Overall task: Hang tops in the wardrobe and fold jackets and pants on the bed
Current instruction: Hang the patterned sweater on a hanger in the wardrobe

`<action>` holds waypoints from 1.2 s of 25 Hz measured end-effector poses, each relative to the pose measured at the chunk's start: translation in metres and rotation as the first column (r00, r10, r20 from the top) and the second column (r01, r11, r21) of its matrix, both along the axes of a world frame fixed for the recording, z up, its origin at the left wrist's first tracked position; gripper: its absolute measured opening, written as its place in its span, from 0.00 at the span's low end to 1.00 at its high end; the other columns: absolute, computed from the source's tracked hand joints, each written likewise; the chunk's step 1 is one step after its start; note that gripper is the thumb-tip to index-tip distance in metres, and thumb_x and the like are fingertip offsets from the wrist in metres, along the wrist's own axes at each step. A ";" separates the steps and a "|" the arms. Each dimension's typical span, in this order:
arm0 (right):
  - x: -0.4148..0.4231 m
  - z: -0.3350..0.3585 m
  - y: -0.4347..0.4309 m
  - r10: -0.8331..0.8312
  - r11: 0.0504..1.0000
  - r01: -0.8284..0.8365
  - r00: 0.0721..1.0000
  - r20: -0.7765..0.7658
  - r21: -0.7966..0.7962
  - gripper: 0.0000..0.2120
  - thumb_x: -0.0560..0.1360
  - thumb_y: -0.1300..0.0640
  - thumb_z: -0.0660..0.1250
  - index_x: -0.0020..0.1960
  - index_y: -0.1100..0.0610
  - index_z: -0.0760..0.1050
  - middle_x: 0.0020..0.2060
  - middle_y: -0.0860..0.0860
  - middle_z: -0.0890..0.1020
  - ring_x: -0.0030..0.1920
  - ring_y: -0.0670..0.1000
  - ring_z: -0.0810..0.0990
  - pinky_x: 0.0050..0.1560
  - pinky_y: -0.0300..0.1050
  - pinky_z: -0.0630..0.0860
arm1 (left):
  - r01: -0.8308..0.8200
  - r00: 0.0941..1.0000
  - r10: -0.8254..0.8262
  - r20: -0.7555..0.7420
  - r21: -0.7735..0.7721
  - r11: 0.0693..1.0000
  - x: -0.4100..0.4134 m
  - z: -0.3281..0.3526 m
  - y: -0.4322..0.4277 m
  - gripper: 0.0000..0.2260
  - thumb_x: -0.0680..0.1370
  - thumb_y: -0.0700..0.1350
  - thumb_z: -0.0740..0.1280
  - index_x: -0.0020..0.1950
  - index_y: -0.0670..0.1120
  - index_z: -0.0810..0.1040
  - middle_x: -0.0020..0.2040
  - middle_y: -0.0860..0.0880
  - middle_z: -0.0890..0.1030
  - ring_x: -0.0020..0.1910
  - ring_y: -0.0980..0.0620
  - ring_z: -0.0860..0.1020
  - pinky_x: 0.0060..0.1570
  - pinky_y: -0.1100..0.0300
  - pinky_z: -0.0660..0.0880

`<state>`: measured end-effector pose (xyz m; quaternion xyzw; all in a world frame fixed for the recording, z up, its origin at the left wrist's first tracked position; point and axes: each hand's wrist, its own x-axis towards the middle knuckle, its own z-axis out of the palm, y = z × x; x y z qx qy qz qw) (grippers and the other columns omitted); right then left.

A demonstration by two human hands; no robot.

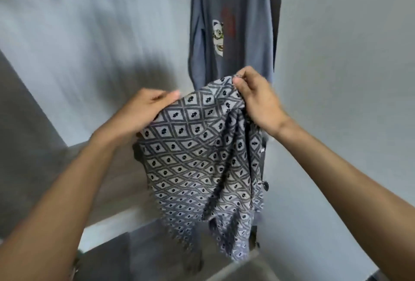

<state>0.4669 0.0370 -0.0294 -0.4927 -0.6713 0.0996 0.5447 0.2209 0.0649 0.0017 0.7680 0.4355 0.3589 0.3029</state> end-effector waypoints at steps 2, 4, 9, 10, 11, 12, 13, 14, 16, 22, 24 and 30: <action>-0.015 0.012 0.029 0.050 0.998 -0.049 0.998 0.049 -0.028 0.08 0.81 0.53 0.62 0.44 0.54 0.71 0.36 0.45 0.76 0.41 0.46 0.73 0.50 0.51 0.71 | 0.101 0.995 -0.103 0.006 -0.235 0.967 -0.027 0.004 0.009 0.14 0.71 0.53 0.70 0.50 0.45 0.84 0.46 0.47 0.87 0.42 0.55 0.84 0.41 0.65 0.79; -0.022 0.019 0.046 0.084 0.995 -0.077 0.990 0.114 -0.064 0.10 0.79 0.49 0.64 0.42 0.54 0.72 0.34 0.50 0.77 0.40 0.45 0.72 0.48 0.52 0.72 | 0.126 0.987 -0.151 -0.060 -0.300 0.945 -0.046 0.002 0.028 0.15 0.69 0.47 0.75 0.52 0.41 0.83 0.47 0.45 0.86 0.44 0.51 0.85 0.45 0.61 0.80; -0.044 0.014 0.056 0.364 0.894 -0.317 0.926 0.099 -0.316 0.12 0.73 0.49 0.75 0.46 0.57 0.78 0.35 0.47 0.79 0.39 0.43 0.76 0.43 0.43 0.72 | -0.135 0.990 0.131 0.043 0.099 0.986 -0.074 0.006 0.090 0.16 0.71 0.43 0.77 0.44 0.47 0.70 0.36 0.50 0.74 0.34 0.56 0.72 0.36 0.62 0.66; -0.043 0.010 0.057 0.380 0.877 -0.329 0.921 0.086 -0.351 0.10 0.71 0.53 0.77 0.46 0.56 0.79 0.37 0.45 0.82 0.39 0.43 0.78 0.44 0.41 0.73 | -0.098 0.995 0.096 0.024 0.153 0.983 -0.072 0.007 0.098 0.18 0.70 0.42 0.78 0.44 0.48 0.68 0.35 0.50 0.74 0.34 0.56 0.71 0.36 0.62 0.65; -0.042 0.006 0.064 0.336 0.896 -0.299 0.940 0.062 -0.327 0.09 0.70 0.56 0.77 0.46 0.58 0.81 0.39 0.47 0.84 0.40 0.45 0.80 0.45 0.43 0.75 | -0.034 0.999 0.036 -0.010 0.146 0.989 -0.070 0.005 0.105 0.18 0.70 0.41 0.79 0.45 0.48 0.68 0.36 0.50 0.76 0.34 0.57 0.72 0.36 0.62 0.66; -0.040 0.003 0.074 0.245 0.937 -0.240 0.969 -0.012 -0.254 0.08 0.71 0.59 0.77 0.46 0.62 0.81 0.39 0.51 0.84 0.40 0.47 0.79 0.45 0.45 0.75 | 0.039 0.997 -0.033 -0.064 0.093 0.995 -0.070 0.000 0.112 0.18 0.69 0.41 0.79 0.47 0.47 0.71 0.36 0.49 0.78 0.33 0.58 0.73 0.36 0.62 0.67; -0.038 0.000 0.085 0.146 0.971 -0.167 0.981 -0.130 -0.173 0.09 0.72 0.61 0.75 0.46 0.66 0.80 0.40 0.55 0.83 0.40 0.49 0.79 0.46 0.46 0.75 | 0.099 0.986 -0.095 -0.138 0.023 0.995 -0.072 -0.010 0.121 0.16 0.68 0.42 0.80 0.47 0.45 0.74 0.36 0.51 0.80 0.33 0.59 0.74 0.36 0.61 0.68; -0.035 0.000 0.098 0.068 0.988 -0.100 0.965 -0.254 -0.117 0.09 0.74 0.63 0.73 0.47 0.69 0.79 0.40 0.56 0.83 0.40 0.50 0.79 0.46 0.46 0.75 | 0.135 0.968 -0.145 -0.204 -0.062 0.989 -0.078 -0.024 0.130 0.14 0.67 0.43 0.80 0.45 0.44 0.78 0.35 0.53 0.80 0.33 0.60 0.74 0.36 0.60 0.69; -0.027 0.002 0.114 0.022 0.998 -0.049 0.901 -0.434 -0.050 0.07 0.76 0.63 0.71 0.49 0.68 0.79 0.40 0.55 0.84 0.40 0.50 0.81 0.46 0.44 0.78 | 0.131 0.947 -0.195 -0.257 -0.247 0.960 -0.094 -0.057 0.138 0.18 0.63 0.53 0.82 0.42 0.41 0.84 0.36 0.52 0.83 0.37 0.58 0.78 0.39 0.59 0.70; -0.004 -0.028 0.142 -0.313 0.917 0.347 0.932 0.184 -0.198 0.04 0.77 0.59 0.68 0.51 0.56 0.80 0.45 0.54 0.81 0.49 0.55 0.80 0.50 0.47 0.73 | 0.072 0.983 0.006 0.183 -0.418 0.906 -0.079 -0.056 0.126 0.11 0.72 0.44 0.75 0.46 0.36 0.83 0.43 0.44 0.85 0.39 0.51 0.81 0.39 0.62 0.74; -0.005 -0.044 0.140 -0.339 0.887 0.436 0.838 0.428 -0.150 0.08 0.75 0.61 0.67 0.53 0.54 0.80 0.49 0.57 0.78 0.53 0.61 0.79 0.53 0.51 0.74 | 0.149 0.937 -0.003 0.350 -0.391 0.908 -0.050 -0.033 0.113 0.12 0.74 0.39 0.72 0.55 0.34 0.80 0.48 0.40 0.84 0.43 0.48 0.81 0.41 0.59 0.74; -0.045 0.002 0.074 0.219 0.959 -0.248 0.956 -0.197 -0.139 0.11 0.76 0.45 0.70 0.54 0.49 0.75 0.39 0.46 0.79 0.40 0.48 0.79 0.43 0.45 0.76 | 0.156 0.847 -0.042 0.530 -0.171 0.973 0.027 0.018 0.094 0.19 0.80 0.31 0.58 0.65 0.49 0.76 0.44 0.40 0.78 0.38 0.50 0.83 0.38 0.59 0.81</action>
